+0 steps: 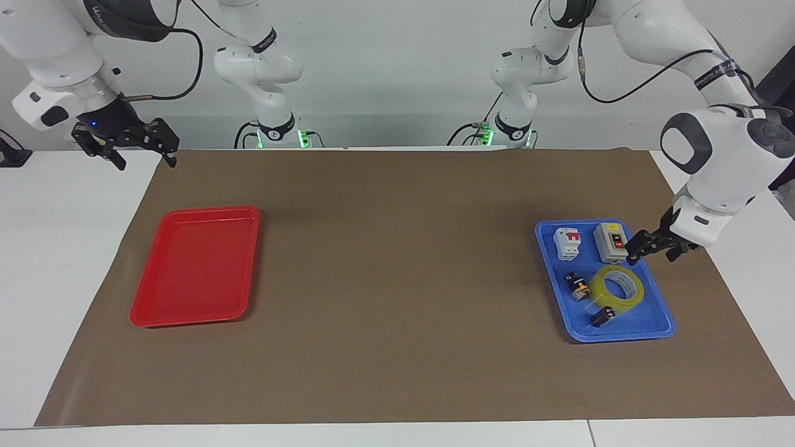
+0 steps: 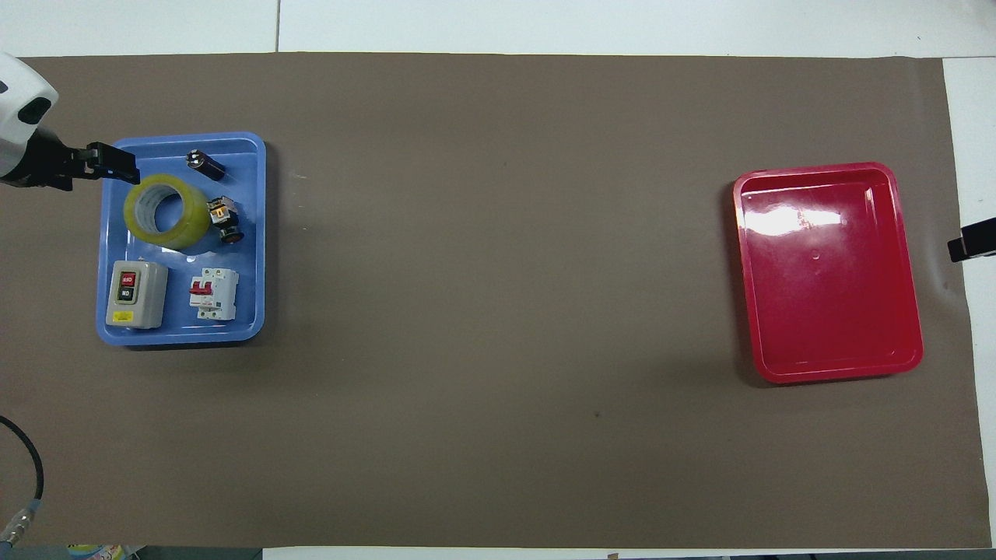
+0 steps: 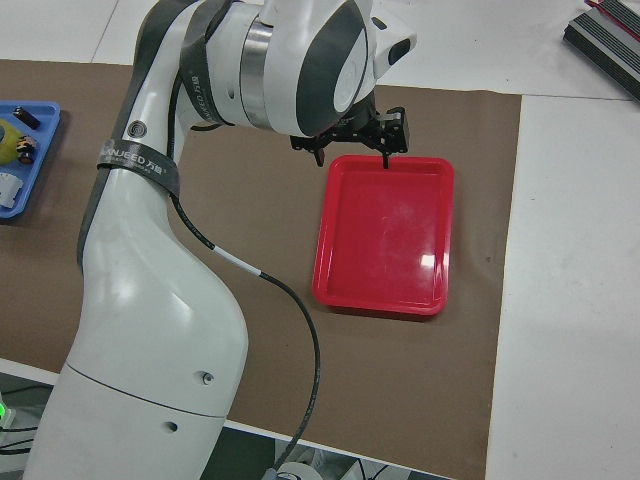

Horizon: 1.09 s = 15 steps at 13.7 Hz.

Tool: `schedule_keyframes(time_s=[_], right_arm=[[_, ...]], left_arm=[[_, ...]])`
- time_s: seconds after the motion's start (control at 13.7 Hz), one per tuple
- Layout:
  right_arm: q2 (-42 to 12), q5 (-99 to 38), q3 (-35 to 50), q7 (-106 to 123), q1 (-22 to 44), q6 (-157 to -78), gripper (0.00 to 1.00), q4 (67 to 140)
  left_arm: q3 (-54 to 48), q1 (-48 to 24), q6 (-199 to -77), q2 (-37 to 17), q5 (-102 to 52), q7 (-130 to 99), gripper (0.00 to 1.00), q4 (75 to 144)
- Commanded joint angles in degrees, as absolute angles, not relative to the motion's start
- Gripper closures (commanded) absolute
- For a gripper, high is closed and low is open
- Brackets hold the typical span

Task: Place and move tape with both arms
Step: 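Reach the left gripper down into the yellow tape roll's hole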

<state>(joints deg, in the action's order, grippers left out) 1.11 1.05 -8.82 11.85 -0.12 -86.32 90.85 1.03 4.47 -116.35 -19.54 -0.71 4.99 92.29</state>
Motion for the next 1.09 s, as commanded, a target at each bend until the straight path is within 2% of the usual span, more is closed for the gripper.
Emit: schedule_keyframes(time_s=[0.0,0.36,0.66,1.02], right_arm=[[1.85,0.09,-8.79,12.48,-0.44,-86.92,0.00,91.67],[1.93,0.17,-8.79,12.48,-0.35,-86.75,0.00,91.76],[1.93,0.18,-8.79,12.48,-0.44,-86.75,0.00,91.76],[1.93,0.09,-8.79,12.48,-0.35,-86.75,0.00,91.76]], left_arm=[[0.79,5.80,-119.70,-22.14,-0.35,7.02,0.00,91.85],[0.70,7.65,-122.95,-26.01,-0.44,9.49,0.00,92.63],[0.70,7.73,-130.15,-25.31,-0.44,9.40,0.00,99.74],[0.70,7.91,-130.43,-23.82,-0.44,9.58,0.05,103.97]])
